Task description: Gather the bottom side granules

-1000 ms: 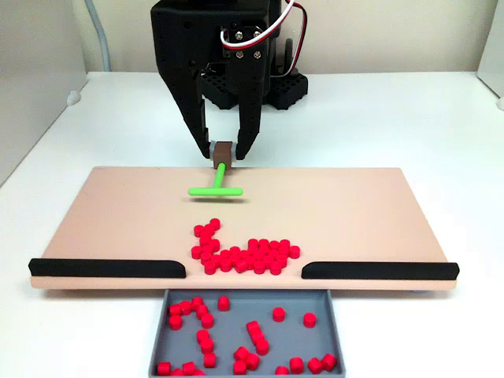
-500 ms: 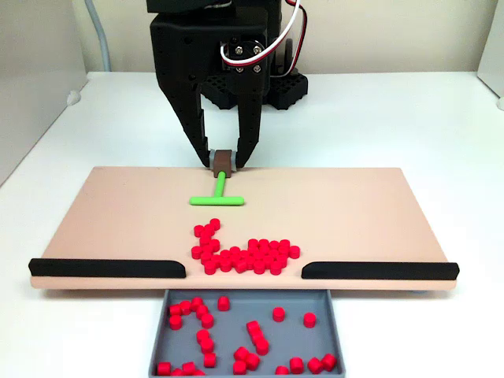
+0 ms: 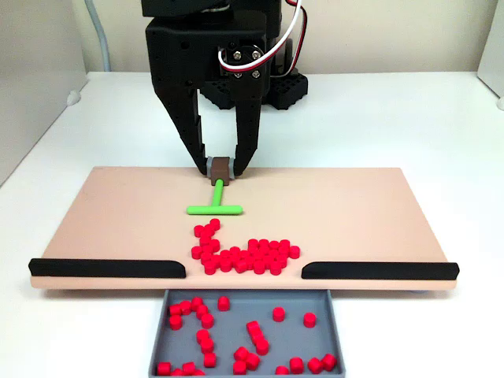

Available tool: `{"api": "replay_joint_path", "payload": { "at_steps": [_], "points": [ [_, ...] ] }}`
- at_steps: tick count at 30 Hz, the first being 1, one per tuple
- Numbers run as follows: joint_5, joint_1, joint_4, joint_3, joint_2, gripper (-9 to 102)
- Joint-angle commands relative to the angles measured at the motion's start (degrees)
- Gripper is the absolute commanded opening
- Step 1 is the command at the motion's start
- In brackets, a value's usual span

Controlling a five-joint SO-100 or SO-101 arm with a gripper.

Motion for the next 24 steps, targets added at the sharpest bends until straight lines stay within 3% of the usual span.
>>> {"api": "replay_joint_path", "payload": {
  "at_steps": [1, 24],
  "points": [
    [-0.26, 0.09, -0.18, -2.20, -1.49, 0],
    [-1.67, -1.76, -0.09, -11.43, -9.67, 0]
  ]
}}
